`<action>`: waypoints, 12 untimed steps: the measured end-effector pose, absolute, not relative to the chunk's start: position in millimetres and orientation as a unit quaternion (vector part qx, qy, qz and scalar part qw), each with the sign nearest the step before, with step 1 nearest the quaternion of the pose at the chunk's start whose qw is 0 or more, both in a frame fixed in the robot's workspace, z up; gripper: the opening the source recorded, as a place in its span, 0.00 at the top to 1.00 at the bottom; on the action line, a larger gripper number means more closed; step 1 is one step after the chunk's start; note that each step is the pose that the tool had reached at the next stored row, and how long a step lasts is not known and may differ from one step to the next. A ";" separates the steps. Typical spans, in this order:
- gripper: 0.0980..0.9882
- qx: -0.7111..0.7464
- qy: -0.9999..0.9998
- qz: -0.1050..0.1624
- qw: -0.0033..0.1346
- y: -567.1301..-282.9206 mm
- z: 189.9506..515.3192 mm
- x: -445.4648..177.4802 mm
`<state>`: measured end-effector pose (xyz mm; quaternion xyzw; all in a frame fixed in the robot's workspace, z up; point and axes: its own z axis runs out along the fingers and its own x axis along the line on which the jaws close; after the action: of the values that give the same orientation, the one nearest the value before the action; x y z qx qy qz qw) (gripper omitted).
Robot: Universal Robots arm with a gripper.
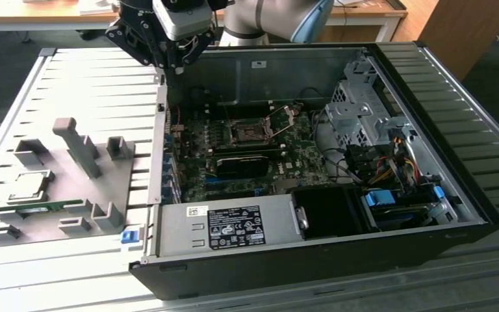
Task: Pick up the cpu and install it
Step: 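Reach for the cpu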
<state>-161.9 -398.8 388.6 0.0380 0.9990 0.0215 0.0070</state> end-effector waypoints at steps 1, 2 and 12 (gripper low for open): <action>0.99 0.038 0.999 0.021 0.007 -398.8 388.5 -162.6; 0.99 0.038 0.999 0.021 0.007 -398.8 388.4 -163.3; 0.99 0.038 0.999 0.021 0.004 -398.8 387.2 -169.4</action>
<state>-169.4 -398.8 387.2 0.0381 0.9990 0.0214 0.0045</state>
